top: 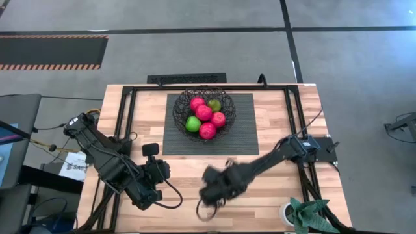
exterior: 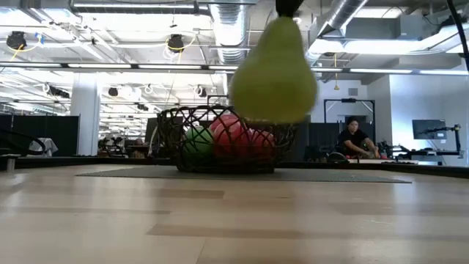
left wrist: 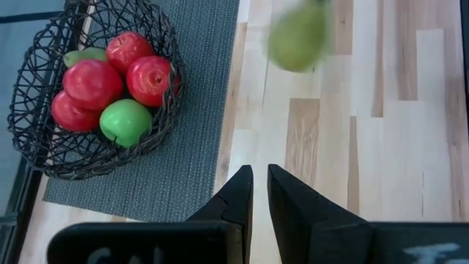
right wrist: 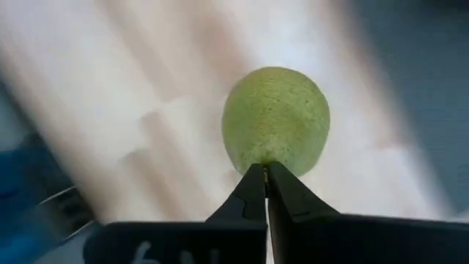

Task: Build produce basket
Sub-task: Put the green pear into the black basket

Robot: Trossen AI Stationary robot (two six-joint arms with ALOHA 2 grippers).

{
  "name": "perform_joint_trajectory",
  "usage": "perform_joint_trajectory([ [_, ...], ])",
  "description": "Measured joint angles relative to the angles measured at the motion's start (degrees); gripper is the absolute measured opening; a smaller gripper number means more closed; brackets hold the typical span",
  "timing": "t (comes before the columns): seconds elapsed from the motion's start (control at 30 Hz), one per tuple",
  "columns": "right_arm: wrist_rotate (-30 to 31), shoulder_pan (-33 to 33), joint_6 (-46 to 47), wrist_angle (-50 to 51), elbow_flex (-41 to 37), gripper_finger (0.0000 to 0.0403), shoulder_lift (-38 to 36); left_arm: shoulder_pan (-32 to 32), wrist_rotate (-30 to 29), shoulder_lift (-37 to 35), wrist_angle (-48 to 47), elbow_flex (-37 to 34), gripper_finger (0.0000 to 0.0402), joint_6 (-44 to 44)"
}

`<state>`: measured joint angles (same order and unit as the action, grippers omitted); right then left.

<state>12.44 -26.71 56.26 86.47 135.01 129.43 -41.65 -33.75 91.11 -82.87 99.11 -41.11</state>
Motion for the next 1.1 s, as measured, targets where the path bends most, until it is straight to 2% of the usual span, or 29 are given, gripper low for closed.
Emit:
perform_joint_trajectory([
  [0.13, 7.1, 4.6, -4.2, 4.0, -2.8, 0.0003, -7.5, 0.5, -0.8, 0.0, -0.2, 0.0, 0.0031, 0.2],
  [0.27, 14.1, 10.9, -12.4, 1.4, -3.1, 0.0002, -15.2, 2.3, -1.1, 0.0, -0.2, 0.0, 0.0031, 2.3],
  [0.47, 15.0, 21.1, -24.4, -5.2, -3.0, 0.0001, -23.1, 6.6, -1.3, 0.0, -0.2, 0.0, 0.0031, 4.7],
  [0.6, 9.7, 25.9, -33.9, -9.1, -3.1, 0.0001, -24.2, 9.6, -3.1, 0.0, -0.2, 0.0, 0.0031, 8.7],
  [0.73, 2.7, 29.9, -39.2, -11.1, -3.2, 0.0001, -24.0, 12.5, -3.8, 0.0, -0.6, 0.0, 0.0031, 10.5],
  [0.9, 0.1, 34.0, -42.9, -12.0, -7.7, 0.0001, -23.0, 13.7, -7.9, -0.4, -6.7, -0.7, 0.0026, 6.0],
  [1.0, -4.1, 36.7, -43.9, -16.2, -13.2, 0.0001, -23.9, 13.3, -9.3, -3.6, -6.2, -5.9, 0.0013, 2.1],
  [1.1, -9.7, 39.0, -45.5, -22.5, -20.1, 0.0001, -24.7, 12.6, -7.8, -8.9, -3.0, -12.8, 0.0003, -2.2],
])
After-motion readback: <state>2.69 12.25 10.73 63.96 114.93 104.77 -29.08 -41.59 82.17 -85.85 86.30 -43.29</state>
